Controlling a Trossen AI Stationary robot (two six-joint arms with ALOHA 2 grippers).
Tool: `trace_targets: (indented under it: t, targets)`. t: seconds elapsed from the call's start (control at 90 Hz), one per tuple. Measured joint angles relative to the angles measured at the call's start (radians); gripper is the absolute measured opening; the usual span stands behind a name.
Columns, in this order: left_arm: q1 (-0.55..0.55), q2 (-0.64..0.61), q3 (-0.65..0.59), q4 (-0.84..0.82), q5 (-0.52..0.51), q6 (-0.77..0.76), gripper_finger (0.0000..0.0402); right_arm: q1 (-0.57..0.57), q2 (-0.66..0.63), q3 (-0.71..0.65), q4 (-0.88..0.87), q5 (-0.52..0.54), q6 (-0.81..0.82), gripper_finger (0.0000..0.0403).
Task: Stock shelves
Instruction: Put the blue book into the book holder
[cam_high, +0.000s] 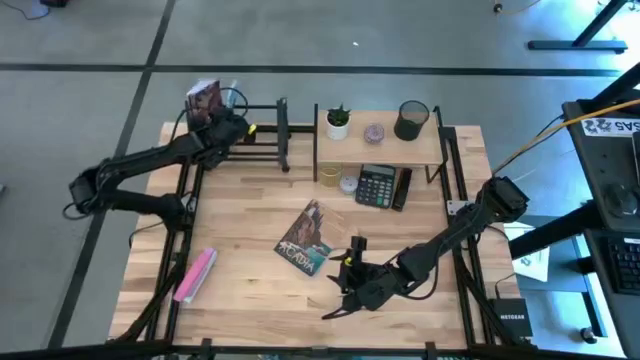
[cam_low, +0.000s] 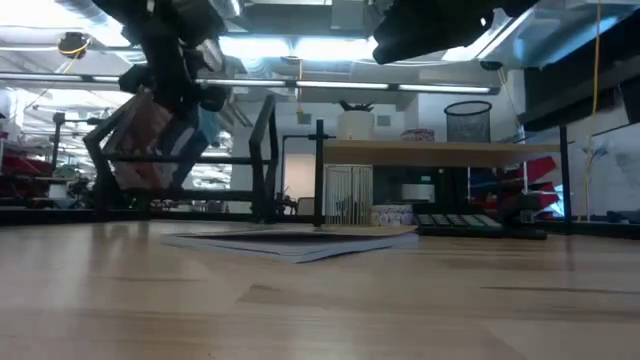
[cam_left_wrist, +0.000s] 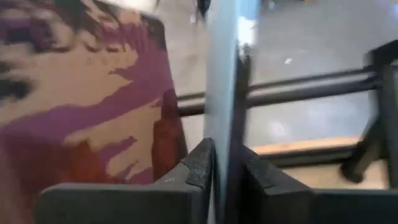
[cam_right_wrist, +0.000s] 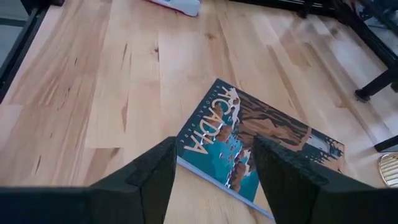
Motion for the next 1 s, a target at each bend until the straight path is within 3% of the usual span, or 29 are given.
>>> trace_targets:
  t: [0.4, 1.0]
  targets:
    - [-0.002, -0.054, 0.002, -0.157, -0.08, -0.047, 0.0108, 0.0, 0.0, 0.0, 0.001, -0.004, 0.003, 0.0198]
    - [-0.055, -0.265, 0.003, -0.204, -0.112, -0.002, 0.0114, 0.0, 0.0, 0.0, 0.002, -0.004, 0.004, 0.0198]
